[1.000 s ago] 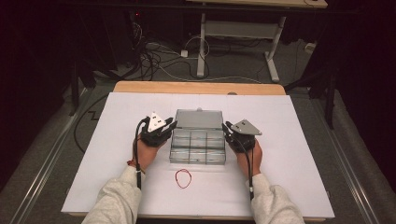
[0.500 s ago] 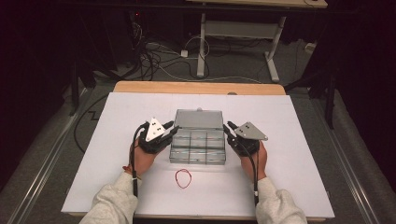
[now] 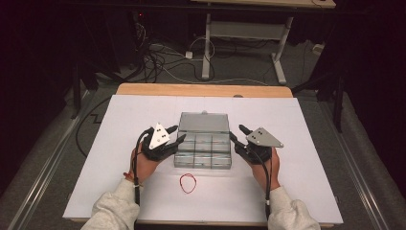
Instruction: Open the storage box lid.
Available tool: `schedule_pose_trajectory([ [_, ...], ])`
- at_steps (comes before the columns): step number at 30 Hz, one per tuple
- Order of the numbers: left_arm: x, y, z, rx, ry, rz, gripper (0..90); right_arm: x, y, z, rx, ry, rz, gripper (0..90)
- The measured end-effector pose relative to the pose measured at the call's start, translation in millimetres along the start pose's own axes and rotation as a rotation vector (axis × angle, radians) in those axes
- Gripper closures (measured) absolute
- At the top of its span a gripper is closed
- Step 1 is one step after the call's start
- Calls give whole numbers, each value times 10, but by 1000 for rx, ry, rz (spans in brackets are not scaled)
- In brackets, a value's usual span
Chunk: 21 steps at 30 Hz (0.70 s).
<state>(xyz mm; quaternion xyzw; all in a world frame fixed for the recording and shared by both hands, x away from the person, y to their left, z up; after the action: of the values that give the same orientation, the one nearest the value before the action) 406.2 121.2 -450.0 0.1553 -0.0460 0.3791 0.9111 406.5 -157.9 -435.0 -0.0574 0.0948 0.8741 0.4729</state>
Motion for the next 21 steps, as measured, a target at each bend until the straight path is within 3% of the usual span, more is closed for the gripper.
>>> schedule_pose_trajectory([
  [2,-16,10,7,5,-8,-20,439,10,16,9,2,4,14,491],
  [6,-33,35,22,-2,3,-35,367,18,48,22,-3,-2,23,432],
  [11,-47,54,24,9,-13,-39,329,-2,102,45,-20,-6,27,384],
  [18,-87,135,5,31,-8,-67,280,0,164,58,-24,-45,72,313],
  [21,-112,203,-10,45,-28,-81,242,2,201,69,-21,-49,88,279],
])
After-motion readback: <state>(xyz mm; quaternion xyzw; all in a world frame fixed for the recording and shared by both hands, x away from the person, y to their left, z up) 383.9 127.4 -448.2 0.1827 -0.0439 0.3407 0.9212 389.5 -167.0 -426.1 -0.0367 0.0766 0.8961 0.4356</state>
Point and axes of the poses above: each handheld gripper's, and its own axes: y roughly backward along the jaws, z roughly out of its top, x roughly to its left, the point moved 4 cm from there along -y, roughly forward along the jaws, and after that the axes turned 11 degrees about -x, right-handed, at the moved point
